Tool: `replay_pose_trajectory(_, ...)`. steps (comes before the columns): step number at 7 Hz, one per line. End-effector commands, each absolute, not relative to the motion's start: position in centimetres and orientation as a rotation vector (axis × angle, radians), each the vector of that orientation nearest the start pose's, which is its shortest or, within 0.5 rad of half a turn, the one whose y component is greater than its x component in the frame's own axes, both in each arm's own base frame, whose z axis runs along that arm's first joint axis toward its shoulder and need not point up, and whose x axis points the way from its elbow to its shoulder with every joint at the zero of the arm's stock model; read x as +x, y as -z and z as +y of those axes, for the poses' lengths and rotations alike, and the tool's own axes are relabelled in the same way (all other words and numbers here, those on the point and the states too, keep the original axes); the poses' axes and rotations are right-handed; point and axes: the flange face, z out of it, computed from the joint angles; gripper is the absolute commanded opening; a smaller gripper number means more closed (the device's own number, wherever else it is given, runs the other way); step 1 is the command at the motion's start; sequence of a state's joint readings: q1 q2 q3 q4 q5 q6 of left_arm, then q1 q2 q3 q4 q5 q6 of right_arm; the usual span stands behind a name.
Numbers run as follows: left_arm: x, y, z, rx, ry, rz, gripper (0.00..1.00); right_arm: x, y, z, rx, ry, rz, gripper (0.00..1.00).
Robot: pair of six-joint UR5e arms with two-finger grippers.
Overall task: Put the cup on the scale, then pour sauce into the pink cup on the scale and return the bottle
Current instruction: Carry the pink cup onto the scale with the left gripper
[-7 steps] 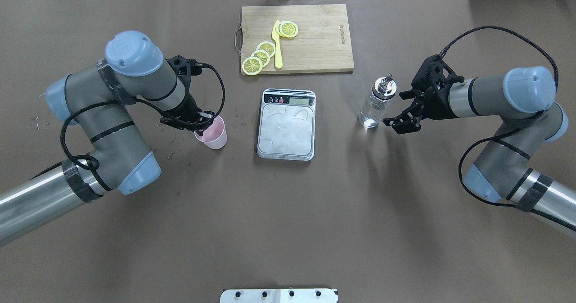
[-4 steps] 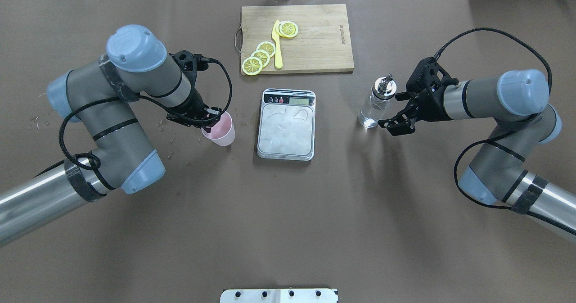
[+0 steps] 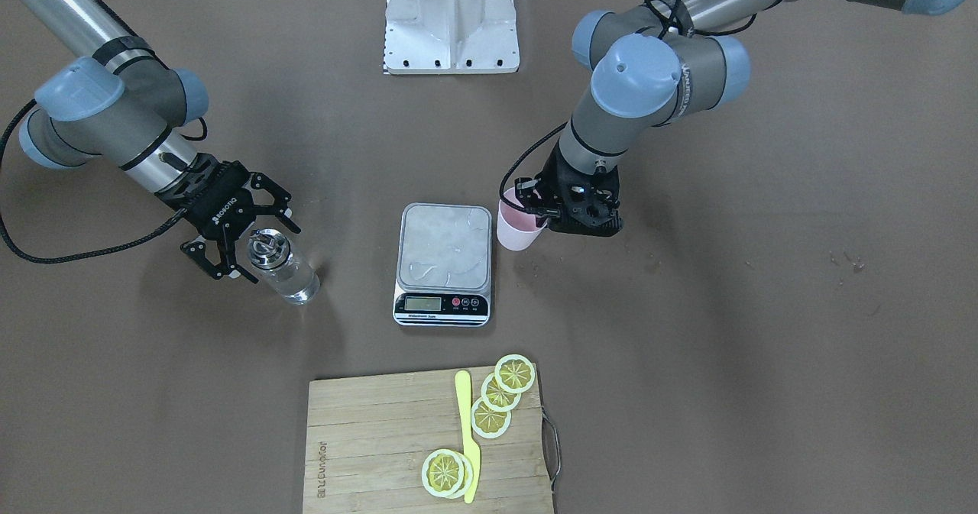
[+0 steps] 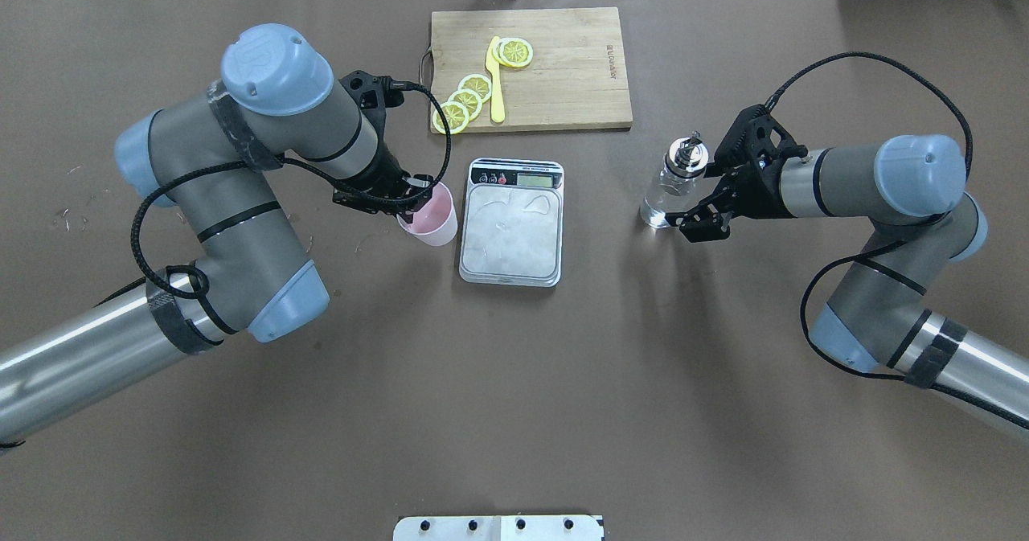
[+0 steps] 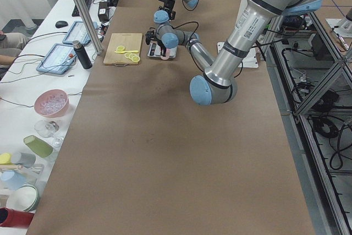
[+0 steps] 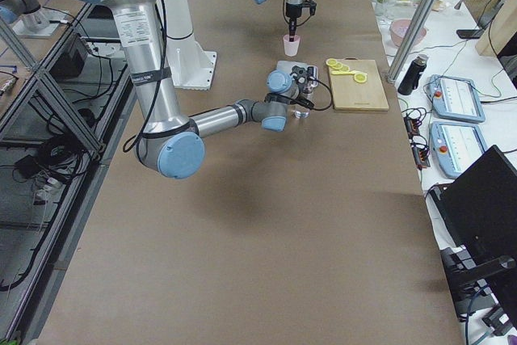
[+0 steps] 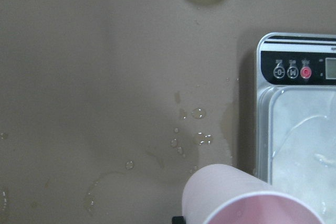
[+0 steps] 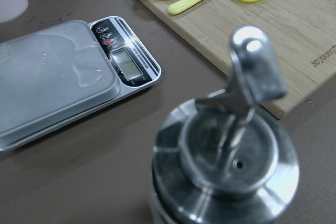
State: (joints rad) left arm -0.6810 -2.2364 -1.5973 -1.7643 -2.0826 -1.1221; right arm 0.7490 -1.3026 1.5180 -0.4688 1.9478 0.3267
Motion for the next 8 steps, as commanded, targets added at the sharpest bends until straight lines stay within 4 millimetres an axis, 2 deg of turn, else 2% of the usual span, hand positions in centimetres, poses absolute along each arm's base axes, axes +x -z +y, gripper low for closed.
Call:
replay_pose_trajectory(1,51.1,-20.5,-48.8,0.077,-0.011,0.986,0.00,-38.1,-41.6,-48.8,0.943,0.656,-0.984,1.00)
replay_pose_trajectory(5,53.9,-18.2,-47.6,0.080,0.009,0.990,0.00,-38.7,-40.1,-49.8,0.977,0.628,-0.971,1.00)
replay_pose_trajectory(7,54.9,-17.3,-47.8,0.075,0.015,0.991,0.00,-39.2,-39.2,-50.1,0.966,0.590,-0.994,1.00)
replay_pose_trajectory(8,55.3,-17.4,-48.2,0.076,0.020,0.981,0.00,-39.3,-39.7,-50.3,0.962,0.582,-0.984,1.00)
